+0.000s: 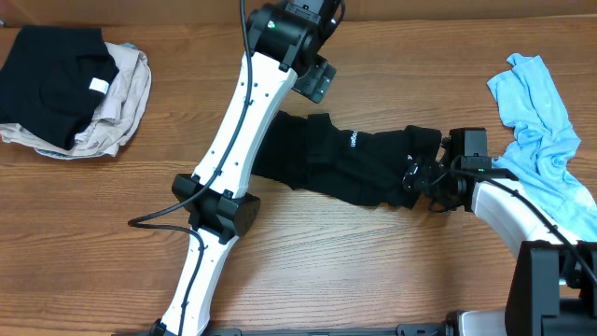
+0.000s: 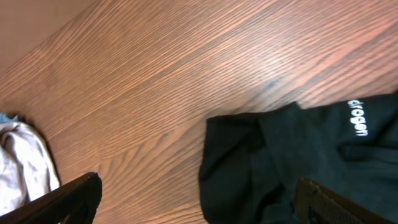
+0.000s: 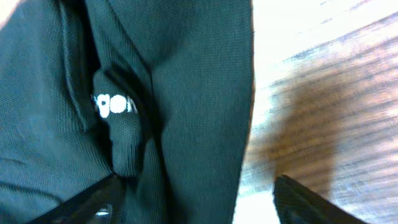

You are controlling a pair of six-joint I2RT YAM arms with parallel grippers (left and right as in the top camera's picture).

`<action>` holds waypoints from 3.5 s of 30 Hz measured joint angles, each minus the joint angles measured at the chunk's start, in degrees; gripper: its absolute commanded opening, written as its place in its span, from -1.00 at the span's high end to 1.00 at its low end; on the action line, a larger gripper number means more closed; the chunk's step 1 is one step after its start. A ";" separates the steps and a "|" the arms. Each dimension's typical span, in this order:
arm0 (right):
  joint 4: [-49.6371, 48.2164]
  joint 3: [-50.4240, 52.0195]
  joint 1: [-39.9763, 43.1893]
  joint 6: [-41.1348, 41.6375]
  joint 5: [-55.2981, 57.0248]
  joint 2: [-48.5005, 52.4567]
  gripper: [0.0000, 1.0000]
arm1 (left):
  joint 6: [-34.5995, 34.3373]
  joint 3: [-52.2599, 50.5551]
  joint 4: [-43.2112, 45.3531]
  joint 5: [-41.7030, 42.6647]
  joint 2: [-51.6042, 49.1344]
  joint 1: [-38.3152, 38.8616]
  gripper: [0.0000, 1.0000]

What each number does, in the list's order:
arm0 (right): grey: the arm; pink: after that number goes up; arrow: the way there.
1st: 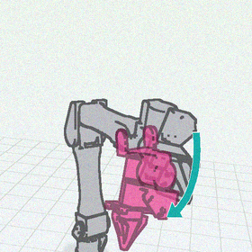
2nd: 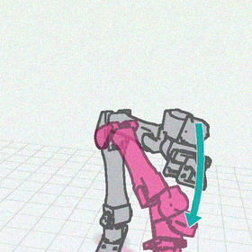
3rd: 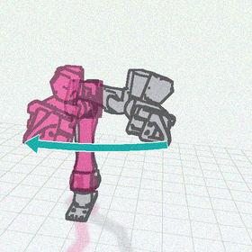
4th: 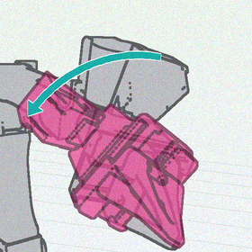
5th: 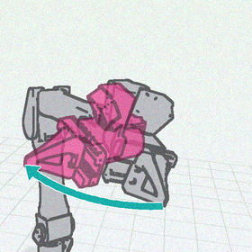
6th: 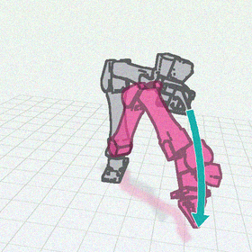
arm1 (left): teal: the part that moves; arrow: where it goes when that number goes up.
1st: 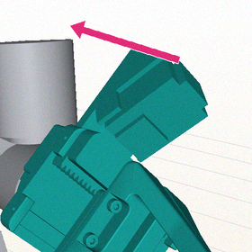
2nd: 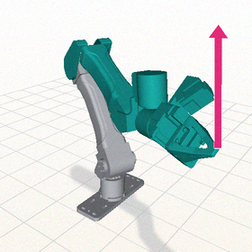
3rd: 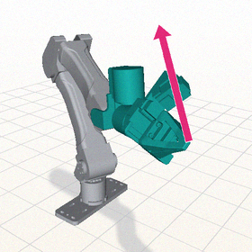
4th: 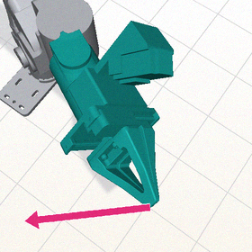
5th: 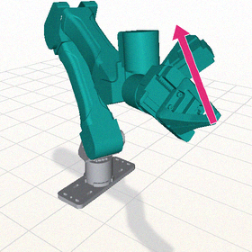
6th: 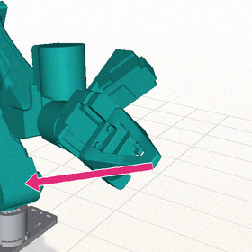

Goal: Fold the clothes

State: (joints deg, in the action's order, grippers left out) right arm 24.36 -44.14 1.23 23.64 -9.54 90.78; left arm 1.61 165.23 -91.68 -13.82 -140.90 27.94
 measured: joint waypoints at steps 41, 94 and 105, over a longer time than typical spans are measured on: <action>28.98 -25.38 12.92 -15.23 -14.43 -7.08 0.92 | -4.72 0.94 -2.03 3.41 0.00 -20.24 -1.00; 45.77 -39.87 -3.39 -5.62 -12.48 -8.22 -1.00 | -2.99 0.94 -4.98 27.10 -1.09 -12.74 -0.99; 46.10 -39.87 4.74 -6.14 -10.99 -8.22 -1.00 | -2.99 -0.44 -4.87 24.90 -1.09 -8.11 -1.00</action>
State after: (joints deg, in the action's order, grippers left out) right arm 70.46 -84.01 5.98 17.50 -20.53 82.56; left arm -1.39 164.79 -96.55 11.07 -141.99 19.84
